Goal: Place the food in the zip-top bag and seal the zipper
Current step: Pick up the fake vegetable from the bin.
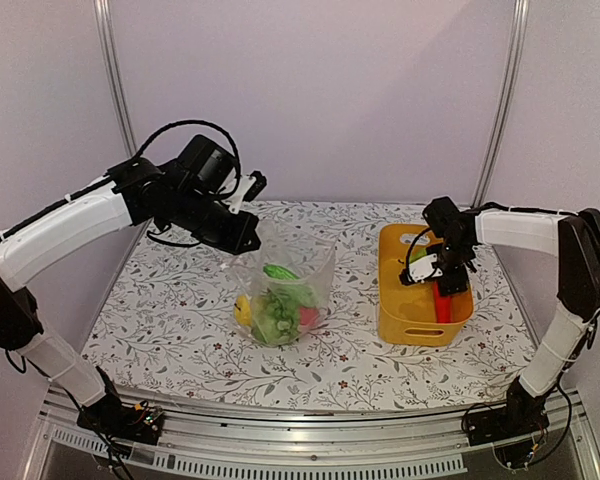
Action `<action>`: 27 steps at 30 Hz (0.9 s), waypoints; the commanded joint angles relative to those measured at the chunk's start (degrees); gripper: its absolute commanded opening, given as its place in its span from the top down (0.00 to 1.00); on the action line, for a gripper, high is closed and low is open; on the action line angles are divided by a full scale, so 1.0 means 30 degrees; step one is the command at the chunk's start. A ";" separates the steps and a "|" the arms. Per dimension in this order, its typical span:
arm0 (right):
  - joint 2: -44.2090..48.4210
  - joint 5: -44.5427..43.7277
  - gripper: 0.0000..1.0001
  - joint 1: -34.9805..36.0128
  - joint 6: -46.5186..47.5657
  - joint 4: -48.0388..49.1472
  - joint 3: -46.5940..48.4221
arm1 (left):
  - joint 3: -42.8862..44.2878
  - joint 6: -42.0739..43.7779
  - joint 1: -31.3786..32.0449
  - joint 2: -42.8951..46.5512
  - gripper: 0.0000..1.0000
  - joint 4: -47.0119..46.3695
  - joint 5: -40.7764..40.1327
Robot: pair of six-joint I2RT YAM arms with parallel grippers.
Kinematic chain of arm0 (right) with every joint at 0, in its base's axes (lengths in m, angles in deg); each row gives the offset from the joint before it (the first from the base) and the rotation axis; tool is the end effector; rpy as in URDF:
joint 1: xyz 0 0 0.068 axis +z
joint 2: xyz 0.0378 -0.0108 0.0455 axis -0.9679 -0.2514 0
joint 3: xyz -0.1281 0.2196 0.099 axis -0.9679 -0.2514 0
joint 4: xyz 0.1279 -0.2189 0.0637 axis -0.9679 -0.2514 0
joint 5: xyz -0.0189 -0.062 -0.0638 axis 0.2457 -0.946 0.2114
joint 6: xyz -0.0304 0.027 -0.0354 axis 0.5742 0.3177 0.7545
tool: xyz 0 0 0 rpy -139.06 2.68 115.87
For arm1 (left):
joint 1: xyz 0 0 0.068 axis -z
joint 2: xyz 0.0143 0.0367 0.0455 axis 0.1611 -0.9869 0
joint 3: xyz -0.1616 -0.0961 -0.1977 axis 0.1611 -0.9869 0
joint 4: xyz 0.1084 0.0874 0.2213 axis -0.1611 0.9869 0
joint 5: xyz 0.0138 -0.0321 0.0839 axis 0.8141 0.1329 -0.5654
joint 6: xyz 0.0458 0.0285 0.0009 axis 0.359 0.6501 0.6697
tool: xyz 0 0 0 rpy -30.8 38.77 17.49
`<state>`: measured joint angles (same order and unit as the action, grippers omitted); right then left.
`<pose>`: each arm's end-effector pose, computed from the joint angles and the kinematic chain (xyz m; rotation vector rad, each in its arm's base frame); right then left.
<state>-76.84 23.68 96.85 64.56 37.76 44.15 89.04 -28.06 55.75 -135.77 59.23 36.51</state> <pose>0.3132 0.1124 0.1928 -2.2360 1.9349 -0.5759 0.2209 -0.2334 0.3563 0.5805 2.4556 -0.5139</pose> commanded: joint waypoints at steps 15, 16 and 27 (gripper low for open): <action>0.0337 0.5990 0.17 0.0422 -0.5060 -0.2679 0.4492 | -0.0512 0.0009 -0.0133 -0.0015 1.00 -0.0673 0.0100; 0.0351 0.5600 0.17 0.0422 -0.4946 -0.2701 0.4184 | -0.0540 0.0012 -0.0133 -0.0032 1.00 -0.0694 0.0113; 0.1447 0.3671 0.19 0.0393 -0.0401 -0.1452 -0.0134 | -0.0844 -0.0143 -0.0163 0.0212 1.00 -0.0932 0.0458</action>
<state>-74.50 37.07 97.87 57.44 32.17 46.49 87.86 -28.06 55.60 -135.81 57.77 36.84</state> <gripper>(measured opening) 0.812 0.004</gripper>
